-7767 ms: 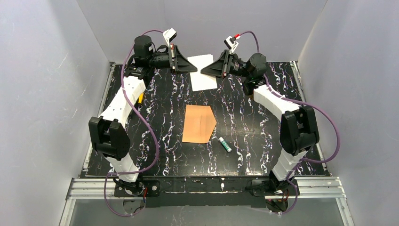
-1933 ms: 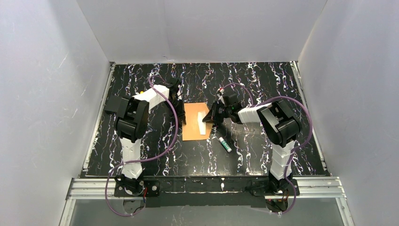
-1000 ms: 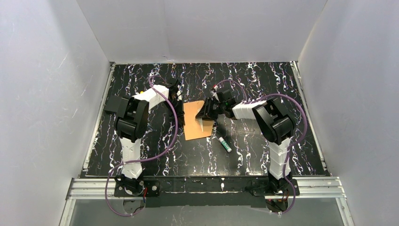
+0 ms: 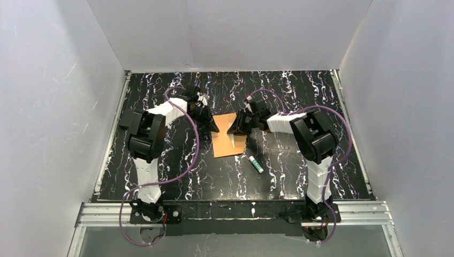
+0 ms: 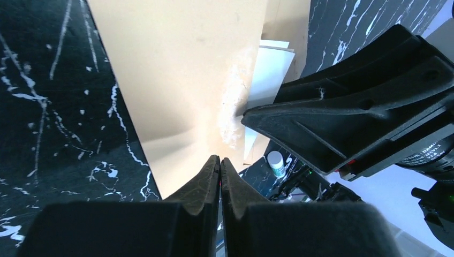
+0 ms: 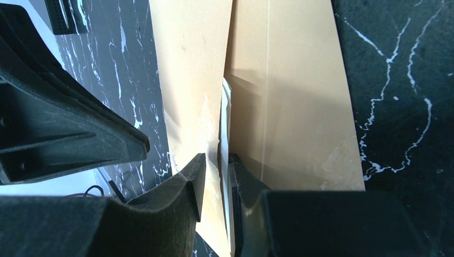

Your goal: Place the letter into the envelope and seal it

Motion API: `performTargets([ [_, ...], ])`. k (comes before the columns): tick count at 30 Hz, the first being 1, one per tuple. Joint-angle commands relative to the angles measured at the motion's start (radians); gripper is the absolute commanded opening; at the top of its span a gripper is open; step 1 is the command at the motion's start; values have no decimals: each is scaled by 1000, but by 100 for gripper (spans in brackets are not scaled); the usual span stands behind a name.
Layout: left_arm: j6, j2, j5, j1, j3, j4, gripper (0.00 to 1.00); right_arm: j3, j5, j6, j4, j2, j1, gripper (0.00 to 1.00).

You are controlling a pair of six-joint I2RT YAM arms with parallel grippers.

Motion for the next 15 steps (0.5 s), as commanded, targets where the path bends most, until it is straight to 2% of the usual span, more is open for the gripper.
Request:
performTargets([
  [1, 5, 25, 70, -5, 8, -33, 2, 27, 17, 3, -36, 14, 0, 30],
  [10, 90, 122, -59, -7, -9, -163, 0, 44, 4, -19, -44, 0, -4, 39],
  [15, 102, 157, -82, -7, 2, -209, 1, 66, 36, -61, -81, -26, -10, 39],
])
